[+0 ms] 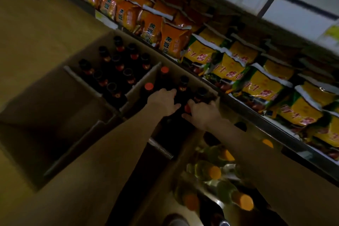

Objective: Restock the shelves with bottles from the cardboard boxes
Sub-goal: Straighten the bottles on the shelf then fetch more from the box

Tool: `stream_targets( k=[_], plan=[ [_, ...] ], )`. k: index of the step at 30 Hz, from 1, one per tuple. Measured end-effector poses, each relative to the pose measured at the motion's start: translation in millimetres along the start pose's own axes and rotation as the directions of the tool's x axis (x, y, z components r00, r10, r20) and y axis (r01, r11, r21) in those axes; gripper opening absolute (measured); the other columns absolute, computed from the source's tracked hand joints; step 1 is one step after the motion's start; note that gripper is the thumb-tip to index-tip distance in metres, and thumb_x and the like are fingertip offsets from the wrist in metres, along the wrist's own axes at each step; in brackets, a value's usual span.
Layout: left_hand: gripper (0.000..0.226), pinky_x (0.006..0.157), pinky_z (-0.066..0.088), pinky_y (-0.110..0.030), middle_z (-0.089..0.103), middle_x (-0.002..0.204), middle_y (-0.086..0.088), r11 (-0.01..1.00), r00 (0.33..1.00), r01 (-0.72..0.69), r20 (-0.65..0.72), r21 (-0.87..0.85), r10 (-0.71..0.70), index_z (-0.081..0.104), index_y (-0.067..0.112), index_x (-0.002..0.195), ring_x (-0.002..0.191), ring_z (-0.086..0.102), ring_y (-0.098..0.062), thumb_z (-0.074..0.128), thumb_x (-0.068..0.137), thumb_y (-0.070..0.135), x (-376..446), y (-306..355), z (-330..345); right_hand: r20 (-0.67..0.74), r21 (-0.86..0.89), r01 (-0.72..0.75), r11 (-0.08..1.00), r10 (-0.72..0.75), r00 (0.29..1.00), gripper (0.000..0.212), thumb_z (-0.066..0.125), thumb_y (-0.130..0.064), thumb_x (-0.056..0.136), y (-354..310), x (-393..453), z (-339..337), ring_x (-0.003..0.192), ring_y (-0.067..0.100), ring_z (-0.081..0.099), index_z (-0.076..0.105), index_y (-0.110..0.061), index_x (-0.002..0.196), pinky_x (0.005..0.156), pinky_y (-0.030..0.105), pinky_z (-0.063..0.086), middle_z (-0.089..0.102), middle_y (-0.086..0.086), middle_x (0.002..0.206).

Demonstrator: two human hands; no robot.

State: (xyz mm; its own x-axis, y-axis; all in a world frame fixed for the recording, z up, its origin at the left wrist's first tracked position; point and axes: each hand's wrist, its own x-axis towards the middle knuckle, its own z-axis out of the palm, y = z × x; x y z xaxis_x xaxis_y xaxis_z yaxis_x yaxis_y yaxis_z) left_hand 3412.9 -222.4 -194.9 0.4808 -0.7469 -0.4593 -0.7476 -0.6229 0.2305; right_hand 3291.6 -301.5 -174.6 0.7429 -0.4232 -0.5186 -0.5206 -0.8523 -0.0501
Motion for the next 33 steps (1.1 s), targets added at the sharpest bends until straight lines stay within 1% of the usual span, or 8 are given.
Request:
stream_targets(
  k=[3,5,9,15,21,26,30,33],
  plan=[
    [0.053,0.07,0.045,-0.035,0.057,0.12,-0.013,0.994,0.994,-0.007,-0.108,0.111,0.019,0.033,0.018,0.14,0.108,0.057,-0.03,0.047,0.096,0.044,9,-3,6,-0.136,0.046,0.001,0.999,0.005,0.991,0.047,0.042,-0.052,0.096,-5,9,15,0.095,0.026,0.064,0.039,-0.015,0.126,0.069,0.034,0.044,0.064,0.007,0.107],
    [0.043,0.064,0.042,-0.034,0.06,0.113,-0.013,0.99,0.984,-0.011,-0.172,0.14,0.035,0.036,0.015,0.134,0.102,0.06,-0.031,0.044,0.099,0.038,8,-4,8,-0.214,0.03,-0.003,1.0,0.009,0.977,0.046,0.042,-0.049,0.097,-8,13,20,0.094,0.028,0.065,0.038,-0.015,0.127,0.062,0.033,0.043,0.066,0.008,0.106],
    [0.034,0.062,0.042,-0.035,0.063,0.108,-0.013,0.981,0.973,-0.054,-0.21,0.189,0.094,0.039,0.013,0.126,0.096,0.062,-0.031,0.04,0.101,0.035,-5,-6,12,-0.24,-0.008,0.049,0.999,-0.049,0.969,0.034,0.036,-0.037,0.102,-11,9,22,0.089,0.029,0.064,0.039,-0.014,0.127,0.06,0.034,0.039,0.066,0.009,0.103],
    [0.031,0.059,0.037,-0.033,0.064,0.098,-0.011,0.987,0.953,-0.077,-0.279,0.144,0.115,0.041,0.015,0.125,0.088,0.061,-0.03,0.038,0.101,0.034,-56,-6,-28,-0.254,0.032,0.081,0.996,-0.07,0.965,0.029,0.037,-0.035,0.102,-19,-32,-16,0.086,0.029,0.063,0.039,-0.016,0.123,0.064,0.037,0.044,0.065,0.01,0.099],
    [0.033,0.062,0.038,-0.031,0.065,0.101,-0.008,0.98,0.931,-0.06,-0.345,0.189,0.123,0.046,0.019,0.126,0.091,0.062,-0.029,0.037,0.1,0.037,-132,-3,-134,-0.305,-0.021,0.108,0.994,-0.11,0.946,0.032,0.038,-0.038,0.101,-43,-99,-114,0.093,0.032,0.062,0.042,-0.017,0.124,0.06,0.034,0.037,0.065,0.011,0.102],
    [0.029,0.058,0.036,-0.031,0.053,0.08,-0.002,0.975,0.956,-0.035,-0.276,0.218,0.097,0.048,0.018,0.117,0.083,0.06,-0.027,0.037,0.099,0.039,-205,14,-244,-0.329,-0.037,0.158,0.987,-0.162,0.93,0.029,0.038,-0.036,0.1,-66,-180,-227,0.084,0.03,0.06,0.046,-0.017,0.12,0.055,0.032,0.032,0.056,0.006,0.083],
    [0.026,0.06,0.038,-0.031,0.06,0.087,-0.008,0.966,0.927,-0.063,-0.343,0.252,0.15,0.051,0.017,0.106,0.086,0.061,-0.031,0.043,0.096,0.039,-264,24,-333,-0.342,-0.058,0.154,0.986,-0.165,0.925,0.029,0.042,-0.037,0.098,-85,-242,-318,0.089,0.032,0.061,0.047,-0.018,0.119,0.06,0.035,0.038,0.057,0.009,0.085],
    [0.022,0.061,0.035,-0.032,0.055,0.083,-0.007,0.933,0.895,-0.095,-0.38,0.347,0.232,0.051,0.019,0.099,0.087,0.061,-0.032,0.044,0.094,0.039,-308,38,-396,-0.384,-0.043,0.162,0.986,-0.166,0.908,0.028,0.046,-0.036,0.096,-96,-285,-380,0.093,0.036,0.061,0.051,-0.014,0.113,0.065,0.037,0.04,0.063,0.015,0.097]
  ],
)
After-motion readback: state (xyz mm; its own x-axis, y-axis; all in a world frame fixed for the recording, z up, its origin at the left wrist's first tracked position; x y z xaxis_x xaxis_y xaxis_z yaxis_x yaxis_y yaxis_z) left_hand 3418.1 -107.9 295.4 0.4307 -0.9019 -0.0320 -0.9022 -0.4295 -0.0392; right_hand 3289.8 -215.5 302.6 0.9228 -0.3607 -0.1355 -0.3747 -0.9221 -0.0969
